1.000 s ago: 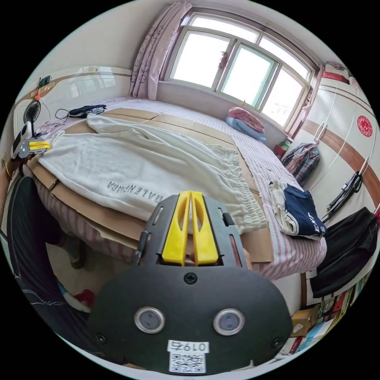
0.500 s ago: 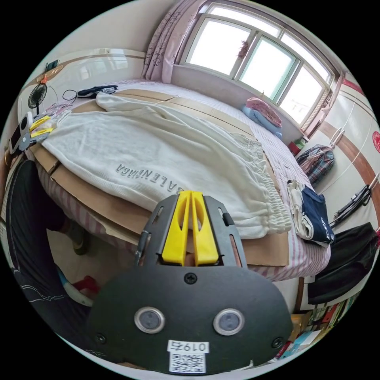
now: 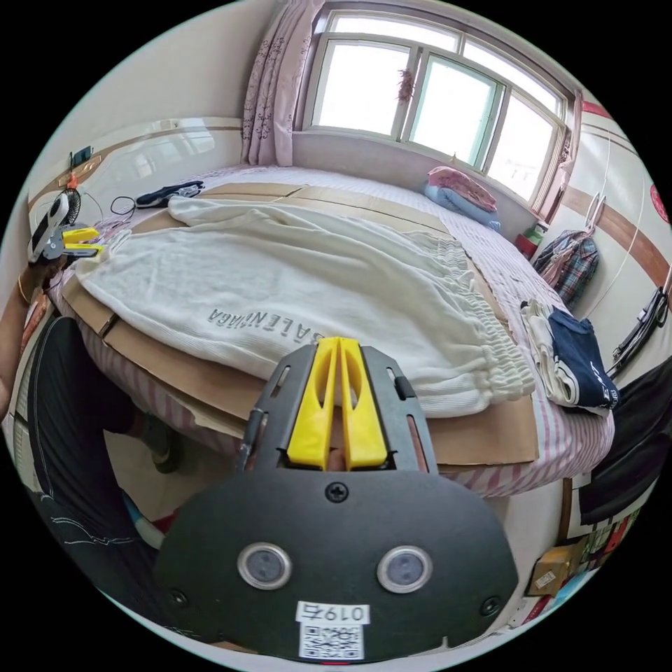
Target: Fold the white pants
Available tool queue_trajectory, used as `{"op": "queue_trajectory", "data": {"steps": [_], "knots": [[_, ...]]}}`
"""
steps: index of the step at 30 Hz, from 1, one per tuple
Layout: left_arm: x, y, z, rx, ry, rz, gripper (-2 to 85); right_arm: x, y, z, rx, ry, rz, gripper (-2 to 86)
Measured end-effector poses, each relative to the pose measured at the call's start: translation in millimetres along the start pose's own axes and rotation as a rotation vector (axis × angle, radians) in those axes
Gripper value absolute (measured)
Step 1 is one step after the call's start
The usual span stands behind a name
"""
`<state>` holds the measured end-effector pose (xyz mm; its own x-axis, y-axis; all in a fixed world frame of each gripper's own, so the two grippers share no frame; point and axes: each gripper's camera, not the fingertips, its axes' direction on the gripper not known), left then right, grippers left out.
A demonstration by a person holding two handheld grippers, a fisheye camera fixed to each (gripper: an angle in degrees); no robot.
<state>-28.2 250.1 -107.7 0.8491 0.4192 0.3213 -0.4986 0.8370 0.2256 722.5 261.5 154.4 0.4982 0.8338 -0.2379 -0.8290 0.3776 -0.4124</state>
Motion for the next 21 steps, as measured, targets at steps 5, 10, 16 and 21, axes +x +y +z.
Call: {"op": "queue_trajectory", "data": {"steps": [5,10,16,21], "knots": [[-3,-3,30,-0.036,0.016,-0.015,10.1,2,-1,-5,0.010,-0.003,0.011,-0.7],[-25,20,46,-0.088,0.047,-0.136,7.2,6,2,-17,0.039,-0.031,0.040,-0.7],[-69,79,52,-0.114,-0.153,-0.337,5.3,0,-4,-27,0.044,-0.037,0.054,-0.7],[-123,141,70,-0.107,0.047,-0.574,3.6,-15,-9,-42,0.044,-0.018,0.040,-0.8]]}}
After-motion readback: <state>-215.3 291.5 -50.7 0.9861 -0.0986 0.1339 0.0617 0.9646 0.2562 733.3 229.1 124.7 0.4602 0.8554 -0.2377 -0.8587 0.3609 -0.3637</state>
